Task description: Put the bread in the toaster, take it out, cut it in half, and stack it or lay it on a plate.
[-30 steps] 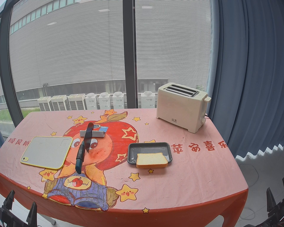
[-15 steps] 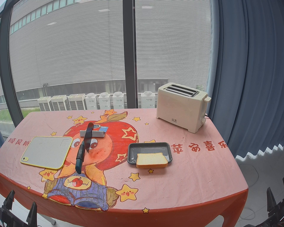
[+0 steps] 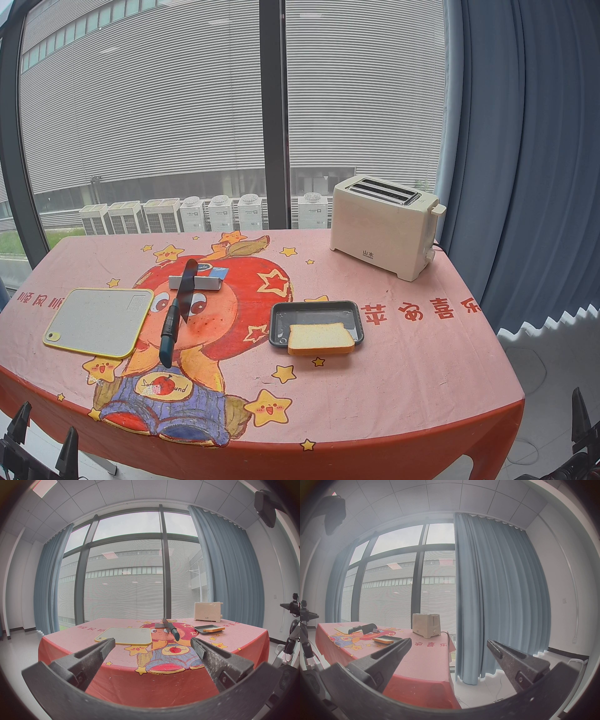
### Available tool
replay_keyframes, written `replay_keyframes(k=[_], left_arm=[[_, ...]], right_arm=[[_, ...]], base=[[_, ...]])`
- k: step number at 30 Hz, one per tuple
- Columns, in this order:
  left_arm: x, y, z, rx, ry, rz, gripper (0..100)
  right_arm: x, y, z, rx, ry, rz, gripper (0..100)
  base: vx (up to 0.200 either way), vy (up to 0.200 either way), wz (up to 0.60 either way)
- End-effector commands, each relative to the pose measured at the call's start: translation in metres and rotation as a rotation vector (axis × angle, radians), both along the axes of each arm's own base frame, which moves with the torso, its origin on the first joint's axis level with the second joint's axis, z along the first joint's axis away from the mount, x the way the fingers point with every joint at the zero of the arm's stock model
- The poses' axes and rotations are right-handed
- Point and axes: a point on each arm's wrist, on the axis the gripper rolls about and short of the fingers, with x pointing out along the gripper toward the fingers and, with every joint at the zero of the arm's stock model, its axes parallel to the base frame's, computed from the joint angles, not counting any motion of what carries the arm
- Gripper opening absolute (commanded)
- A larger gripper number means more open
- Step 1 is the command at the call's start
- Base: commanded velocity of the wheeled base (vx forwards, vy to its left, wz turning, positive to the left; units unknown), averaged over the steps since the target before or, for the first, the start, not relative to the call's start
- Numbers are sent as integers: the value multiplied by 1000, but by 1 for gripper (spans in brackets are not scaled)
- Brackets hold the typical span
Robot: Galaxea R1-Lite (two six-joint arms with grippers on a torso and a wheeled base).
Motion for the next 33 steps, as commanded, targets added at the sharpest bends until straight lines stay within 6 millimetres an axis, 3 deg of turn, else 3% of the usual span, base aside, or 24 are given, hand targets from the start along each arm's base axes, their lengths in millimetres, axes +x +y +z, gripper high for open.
replay_keyframes(k=[1,23,33], left_arm=[[0,0,-5,0,1,1,100],[0,0,-5,0,2,1,100],[0,0,-5,0,1,1,100]], right_arm=[[0,0,-5,1,3,1,100],[-1,0,0,-29,-38,7,100],[-7,3,19,64,-67,158,100]], base=[[0,0,0],[0,0,0],[0,0,0]])
